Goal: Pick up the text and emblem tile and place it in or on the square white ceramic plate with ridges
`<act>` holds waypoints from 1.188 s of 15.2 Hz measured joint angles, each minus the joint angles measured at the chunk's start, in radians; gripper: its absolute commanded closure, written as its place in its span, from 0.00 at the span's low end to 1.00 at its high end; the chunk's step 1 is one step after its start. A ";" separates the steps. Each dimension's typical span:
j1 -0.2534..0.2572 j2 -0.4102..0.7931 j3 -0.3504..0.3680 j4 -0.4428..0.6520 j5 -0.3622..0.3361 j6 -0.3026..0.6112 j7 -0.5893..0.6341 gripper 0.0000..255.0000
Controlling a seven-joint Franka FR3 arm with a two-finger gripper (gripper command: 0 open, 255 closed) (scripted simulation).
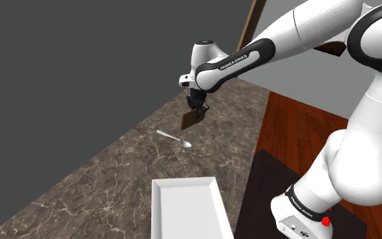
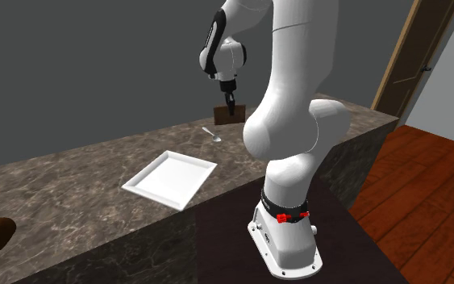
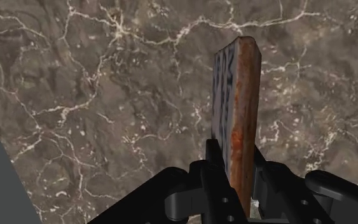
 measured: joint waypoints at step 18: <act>0.151 -0.301 0.137 -0.288 -0.014 -0.043 0.291 1.00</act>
